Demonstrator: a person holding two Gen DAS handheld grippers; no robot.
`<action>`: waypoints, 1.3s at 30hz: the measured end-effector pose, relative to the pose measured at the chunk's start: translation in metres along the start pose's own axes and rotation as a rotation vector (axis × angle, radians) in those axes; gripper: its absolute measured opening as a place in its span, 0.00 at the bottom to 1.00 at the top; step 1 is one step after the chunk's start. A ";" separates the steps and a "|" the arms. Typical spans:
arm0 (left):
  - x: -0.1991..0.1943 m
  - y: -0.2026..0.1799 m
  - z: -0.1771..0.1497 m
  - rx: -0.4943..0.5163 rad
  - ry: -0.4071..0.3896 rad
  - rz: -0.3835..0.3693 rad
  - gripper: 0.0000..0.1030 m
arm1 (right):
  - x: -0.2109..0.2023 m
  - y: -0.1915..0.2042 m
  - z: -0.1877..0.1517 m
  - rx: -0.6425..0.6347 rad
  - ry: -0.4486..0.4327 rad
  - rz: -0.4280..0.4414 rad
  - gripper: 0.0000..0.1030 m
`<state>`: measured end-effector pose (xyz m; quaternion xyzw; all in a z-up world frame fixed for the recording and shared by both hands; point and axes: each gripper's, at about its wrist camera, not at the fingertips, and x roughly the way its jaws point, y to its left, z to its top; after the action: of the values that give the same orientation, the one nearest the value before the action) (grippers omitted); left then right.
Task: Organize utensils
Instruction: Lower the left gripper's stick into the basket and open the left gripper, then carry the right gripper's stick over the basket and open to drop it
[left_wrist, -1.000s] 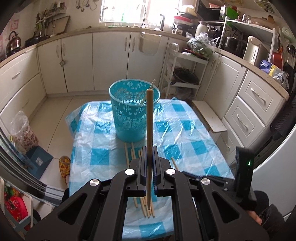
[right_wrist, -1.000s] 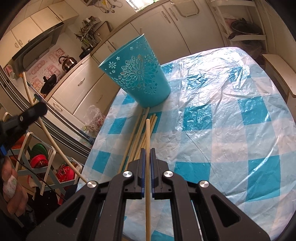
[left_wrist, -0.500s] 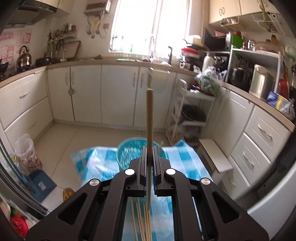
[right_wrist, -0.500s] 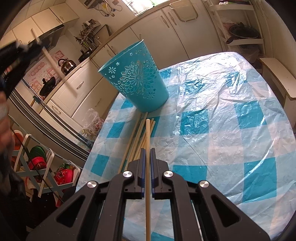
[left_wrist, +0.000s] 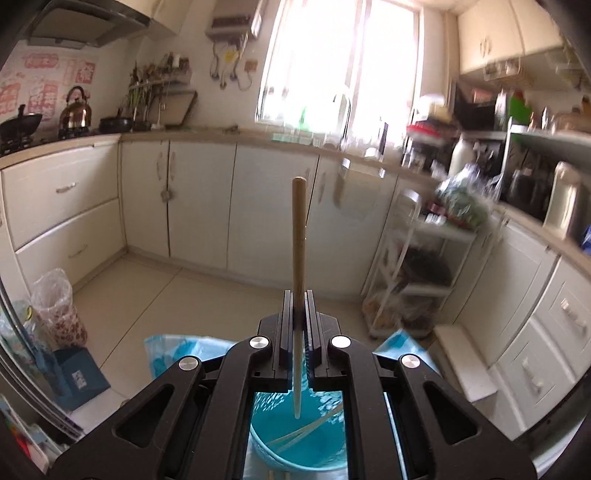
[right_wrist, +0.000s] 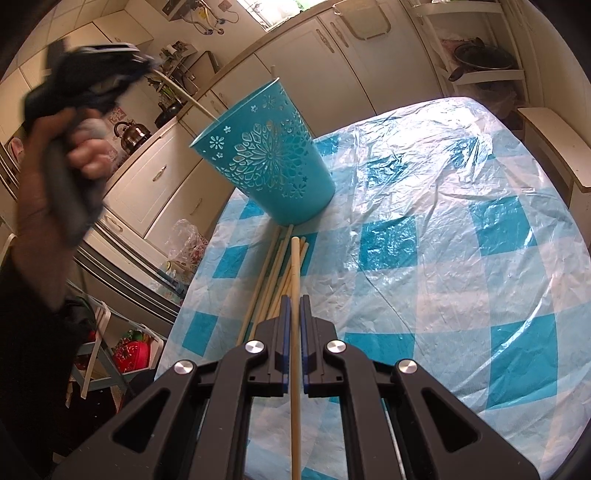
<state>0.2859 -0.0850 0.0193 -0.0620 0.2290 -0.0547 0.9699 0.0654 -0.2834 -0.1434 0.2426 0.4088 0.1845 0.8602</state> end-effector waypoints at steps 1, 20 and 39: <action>0.010 0.000 -0.006 0.006 0.025 0.010 0.05 | 0.000 0.000 0.001 0.000 -0.002 -0.003 0.05; -0.038 0.041 -0.094 -0.001 0.204 0.033 0.52 | -0.019 0.011 0.013 -0.046 -0.173 -0.056 0.05; -0.136 0.083 -0.169 -0.078 0.248 -0.014 0.67 | 0.006 0.126 0.194 -0.180 -0.633 -0.050 0.06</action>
<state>0.0954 -0.0012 -0.0832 -0.0940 0.3485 -0.0598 0.9307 0.2073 -0.2291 0.0310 0.2010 0.1088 0.1142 0.9668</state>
